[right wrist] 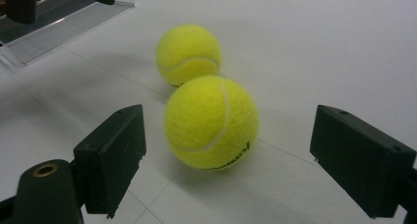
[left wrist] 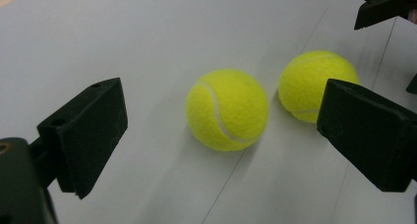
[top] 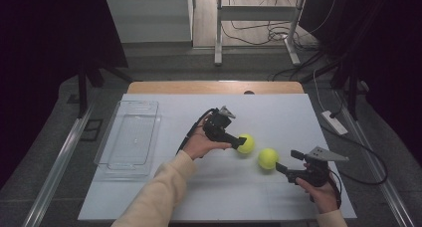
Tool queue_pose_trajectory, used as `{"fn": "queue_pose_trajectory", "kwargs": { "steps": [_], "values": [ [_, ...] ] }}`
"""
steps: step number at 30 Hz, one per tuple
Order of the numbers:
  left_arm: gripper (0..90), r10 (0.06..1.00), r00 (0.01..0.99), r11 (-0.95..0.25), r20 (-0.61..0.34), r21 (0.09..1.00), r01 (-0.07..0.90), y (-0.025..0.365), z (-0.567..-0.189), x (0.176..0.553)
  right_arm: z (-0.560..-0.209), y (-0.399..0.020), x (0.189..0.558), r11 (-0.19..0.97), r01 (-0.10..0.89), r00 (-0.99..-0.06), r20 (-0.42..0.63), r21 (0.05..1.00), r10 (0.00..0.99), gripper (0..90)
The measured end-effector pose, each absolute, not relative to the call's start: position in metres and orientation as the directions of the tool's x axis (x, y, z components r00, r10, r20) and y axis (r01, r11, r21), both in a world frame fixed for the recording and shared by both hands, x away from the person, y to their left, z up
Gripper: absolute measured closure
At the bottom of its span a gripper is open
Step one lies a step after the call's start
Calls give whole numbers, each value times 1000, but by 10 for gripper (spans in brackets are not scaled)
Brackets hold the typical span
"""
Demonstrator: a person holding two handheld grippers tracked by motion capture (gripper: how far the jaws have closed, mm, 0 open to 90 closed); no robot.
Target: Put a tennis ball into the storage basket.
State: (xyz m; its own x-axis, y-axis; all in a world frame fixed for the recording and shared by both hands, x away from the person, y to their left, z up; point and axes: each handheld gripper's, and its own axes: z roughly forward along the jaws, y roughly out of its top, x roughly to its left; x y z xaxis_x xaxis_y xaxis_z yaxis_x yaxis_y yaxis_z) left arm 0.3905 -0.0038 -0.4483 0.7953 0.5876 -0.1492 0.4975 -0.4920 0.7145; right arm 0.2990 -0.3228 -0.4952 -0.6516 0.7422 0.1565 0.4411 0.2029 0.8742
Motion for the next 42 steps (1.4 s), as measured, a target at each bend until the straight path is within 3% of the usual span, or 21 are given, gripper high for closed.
{"fn": "queue_pose_trajectory", "kwargs": {
  "steps": [42],
  "values": [
    [56, 570, 802, -563, -177, 626, 539, -43, -485, 412, -496, -323, 300, 208, 443, -651, 153, 872, 744, 133]
  ]
}}
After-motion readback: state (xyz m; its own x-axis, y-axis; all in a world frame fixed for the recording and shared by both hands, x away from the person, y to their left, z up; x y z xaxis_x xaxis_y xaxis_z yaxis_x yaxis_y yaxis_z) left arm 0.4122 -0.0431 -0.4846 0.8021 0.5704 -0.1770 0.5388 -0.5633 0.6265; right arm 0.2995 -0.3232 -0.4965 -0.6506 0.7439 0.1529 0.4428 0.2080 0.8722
